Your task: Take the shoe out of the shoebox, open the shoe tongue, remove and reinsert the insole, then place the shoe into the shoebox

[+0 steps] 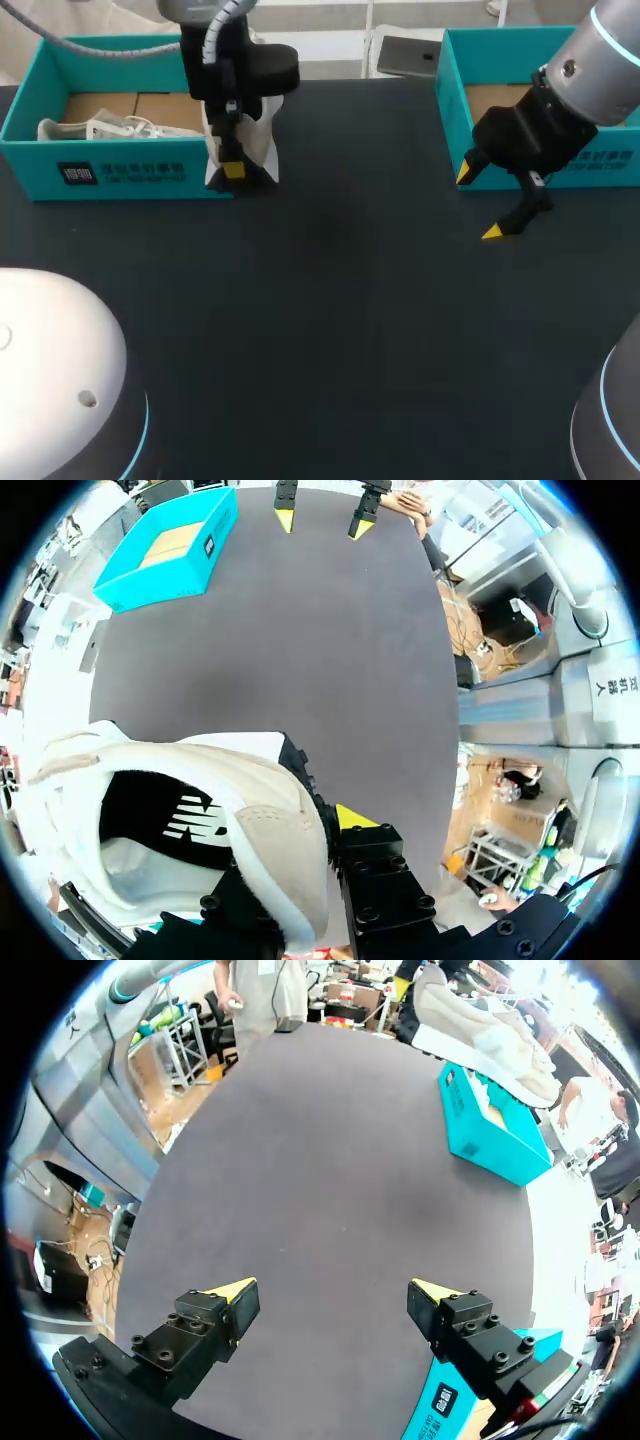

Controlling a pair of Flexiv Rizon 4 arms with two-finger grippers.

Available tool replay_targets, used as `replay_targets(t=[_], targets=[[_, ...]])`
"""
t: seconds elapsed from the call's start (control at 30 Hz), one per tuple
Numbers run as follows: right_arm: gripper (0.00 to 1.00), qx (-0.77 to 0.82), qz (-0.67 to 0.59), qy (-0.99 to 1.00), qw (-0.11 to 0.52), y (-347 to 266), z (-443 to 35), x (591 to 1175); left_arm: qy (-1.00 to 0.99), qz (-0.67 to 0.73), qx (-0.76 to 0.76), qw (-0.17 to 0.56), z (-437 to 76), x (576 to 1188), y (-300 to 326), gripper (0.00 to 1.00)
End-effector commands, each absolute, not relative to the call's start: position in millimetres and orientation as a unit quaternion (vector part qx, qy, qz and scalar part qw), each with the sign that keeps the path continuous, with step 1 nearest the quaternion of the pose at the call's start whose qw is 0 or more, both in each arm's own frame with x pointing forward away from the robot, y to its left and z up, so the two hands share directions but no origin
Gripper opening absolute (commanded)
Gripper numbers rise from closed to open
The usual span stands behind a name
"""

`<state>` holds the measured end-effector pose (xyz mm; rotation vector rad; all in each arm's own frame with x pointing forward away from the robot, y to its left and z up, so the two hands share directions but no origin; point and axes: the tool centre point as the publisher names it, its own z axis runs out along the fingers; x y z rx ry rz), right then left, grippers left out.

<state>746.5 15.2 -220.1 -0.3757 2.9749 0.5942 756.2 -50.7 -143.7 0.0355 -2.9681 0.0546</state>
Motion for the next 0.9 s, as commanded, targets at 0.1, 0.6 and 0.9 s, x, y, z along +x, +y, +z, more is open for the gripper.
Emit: replay_targets(t=[0.1, 0.6, 0.9], targets=[[1.00, -0.122, 0.193, 0.973, 0.043, 16.0, -221.1, 746.5, -0.994, 0.038, -0.027, 0.098, -132.8, 792.6, 11.0, 0.00], [1.00, -0.122, 0.193, 0.973, 0.043, 16.0, -221.1, 746.5, -0.988, 0.026, -0.081, 0.131, -123.4, 861.7, 121.8, 0.00], [1.00, -0.122, 0.193, 0.973, 0.043, 16.0, -221.1, 746.5, -0.990, 0.036, -0.064, 0.123, -120.1, 868.1, 135.6, 0.00]])
